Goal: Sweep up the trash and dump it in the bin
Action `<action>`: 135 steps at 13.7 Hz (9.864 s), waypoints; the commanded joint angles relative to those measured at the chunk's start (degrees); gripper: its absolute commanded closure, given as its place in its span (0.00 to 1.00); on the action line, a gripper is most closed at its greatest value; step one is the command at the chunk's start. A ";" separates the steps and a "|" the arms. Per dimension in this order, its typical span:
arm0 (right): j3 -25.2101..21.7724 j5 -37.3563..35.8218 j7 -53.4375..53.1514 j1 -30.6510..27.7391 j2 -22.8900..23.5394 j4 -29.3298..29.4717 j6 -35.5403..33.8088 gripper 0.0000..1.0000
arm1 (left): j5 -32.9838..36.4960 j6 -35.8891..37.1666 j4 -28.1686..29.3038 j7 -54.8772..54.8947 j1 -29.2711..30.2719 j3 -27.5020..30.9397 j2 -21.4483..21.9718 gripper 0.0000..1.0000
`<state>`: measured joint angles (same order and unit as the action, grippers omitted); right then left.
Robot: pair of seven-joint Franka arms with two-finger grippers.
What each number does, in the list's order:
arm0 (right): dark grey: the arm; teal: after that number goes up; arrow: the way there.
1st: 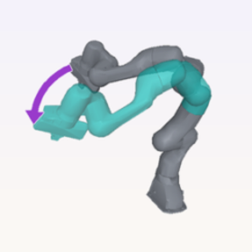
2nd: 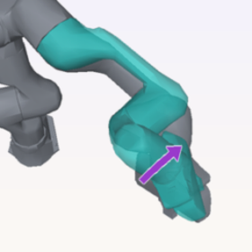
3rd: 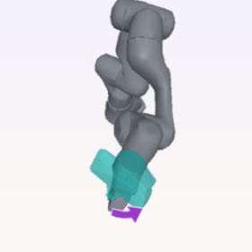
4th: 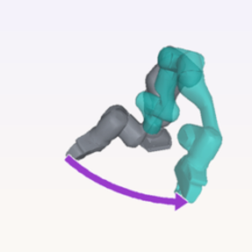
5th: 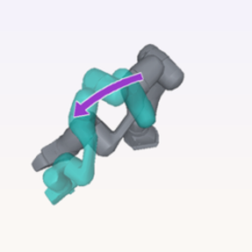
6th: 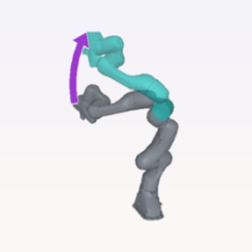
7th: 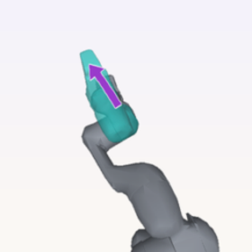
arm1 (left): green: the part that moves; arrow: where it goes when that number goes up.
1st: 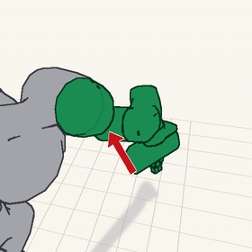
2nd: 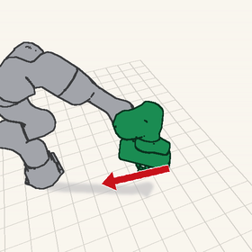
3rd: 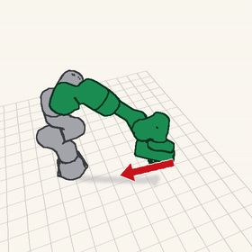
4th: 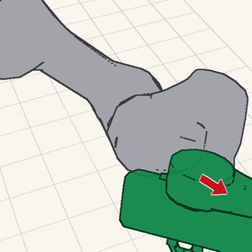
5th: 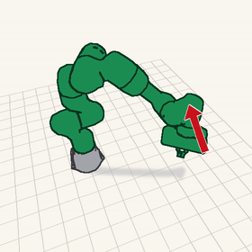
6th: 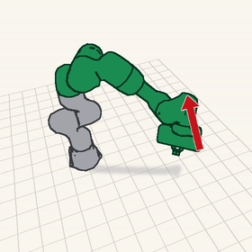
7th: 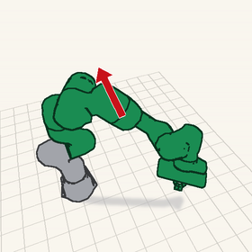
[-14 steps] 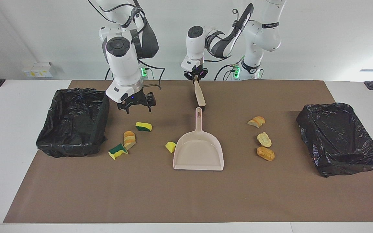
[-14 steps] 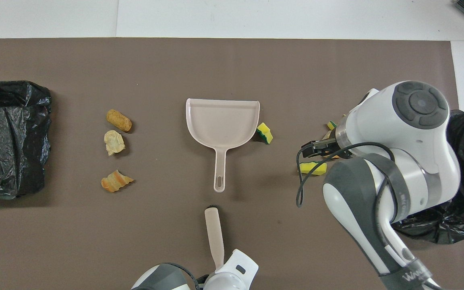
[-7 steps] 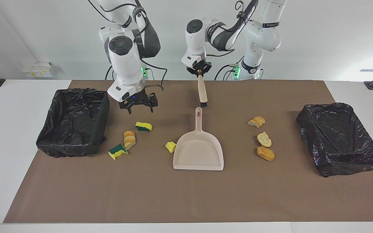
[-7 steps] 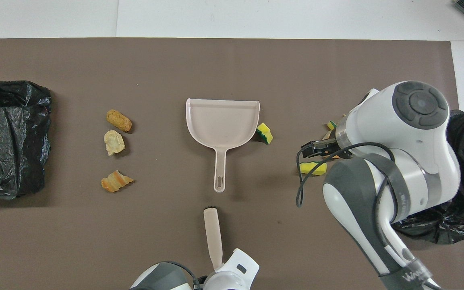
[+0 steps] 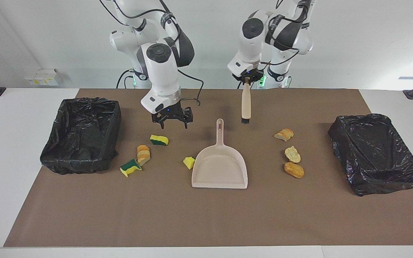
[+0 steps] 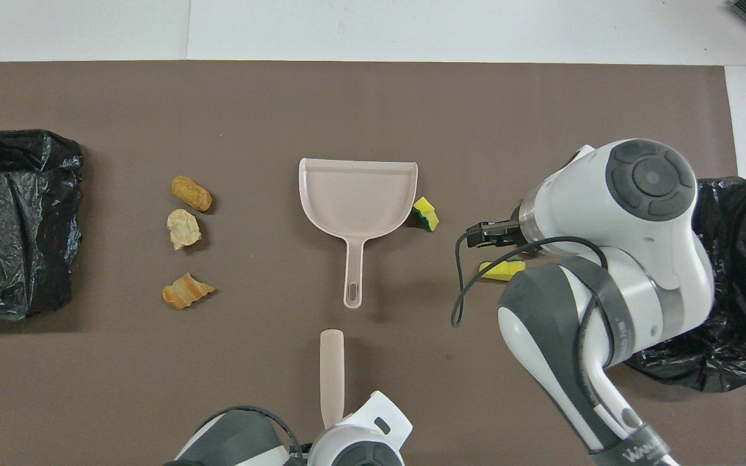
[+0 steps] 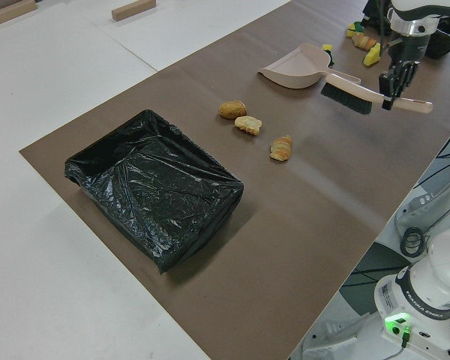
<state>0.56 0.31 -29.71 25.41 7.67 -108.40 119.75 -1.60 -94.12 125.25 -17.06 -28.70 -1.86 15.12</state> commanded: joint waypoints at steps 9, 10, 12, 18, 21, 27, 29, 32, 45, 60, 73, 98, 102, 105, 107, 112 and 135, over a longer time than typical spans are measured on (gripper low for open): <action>-0.04 -10.32 -22.06 14.93 15.10 9.88 8.55 0.00 | 12.24 -5.81 -16.18 24.62 26.14 -0.87 -16.52 1.00; -0.12 -10.59 -22.06 14.84 15.45 9.18 9.27 0.00 | 12.15 -6.42 -15.66 24.62 26.15 -0.87 -16.87 1.00; -0.04 -10.60 -21.53 14.67 15.45 8.73 9.89 0.14 | 12.06 -7.13 -14.87 24.45 26.15 -0.87 -17.05 1.00; -0.04 -10.60 -20.74 14.67 14.40 6.45 8.75 0.30 | 12.06 -9.15 -11.43 22.43 25.27 -0.95 -16.52 1.00; -0.04 -10.51 -21.00 14.93 13.52 4.95 8.40 0.34 | 11.98 -10.03 -11.44 18.39 25.18 -1.31 -16.70 1.00; -0.12 -10.51 -21.26 15.19 13.34 5.12 7.60 0.36 | 9.34 -10.65 -9.68 6.89 25.62 -1.31 -16.79 1.00; -0.12 -10.51 -21.00 15.11 12.90 5.13 7.60 0.39 | 9.34 -11.09 -9.24 6.52 25.53 -1.31 -16.61 1.00; -0.12 -10.68 -19.26 14.67 12.46 5.13 7.61 0.67 | 9.42 -11.09 -9.06 6.52 25.44 -1.31 -16.52 1.00; -0.04 -6.91 22.98 5.27 4.02 4.95 -5.05 1.00 | 5.29 -18.38 1.03 1.42 25.27 -1.39 -13.45 1.00; -0.04 -6.11 81.28 1.31 4.28 -0.94 3.27 1.00 | 3.36 -15.12 -6.16 -1.06 19.28 -0.87 -14.23 1.00; -0.04 -6.20 86.67 3.50 6.75 -0.32 1.72 1.00 | 6.54 -21.97 -5.22 19.80 20.71 -1.22 -22.16 1.00; -0.04 -6.20 90.62 3.59 7.54 -2.26 7.87 1.00 | -8.59 -9.12 10.95 -15.89 15.80 -1.13 -4.92 1.00; -0.04 -6.11 89.57 4.21 7.54 -2.17 7.87 1.00 | -8.68 -21.60 11.86 -15.19 8.24 -1.31 -9.39 1.00; -0.04 -6.11 87.64 4.21 8.15 -1.91 8.75 1.00 | -10.08 -26.73 9.06 -15.10 1.55 -1.39 -12.03 1.00; -0.04 -6.11 85.79 4.38 9.29 -1.20 9.79 1.00 | -15.42 -27.43 6.33 -14.14 -1.26 -1.48 -13.53 1.00; -0.04 -6.11 85.35 4.74 9.38 -1.38 10.07 1.00 | -19.67 -27.98 0.44 -14.93 -5.93 -1.39 -15.47 1.00; -0.12 -7.17 78.67 5.35 7.98 -1.20 1.98 1.00 | -3.20 -17.17 -10.03 29.74 9.45 -1.04 -24.70 1.00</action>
<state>0.24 -6.86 49.75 30.81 15.70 -109.25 123.71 -1.45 -112.51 110.80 14.84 -17.89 -3.53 -14.11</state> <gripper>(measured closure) 0.692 0.744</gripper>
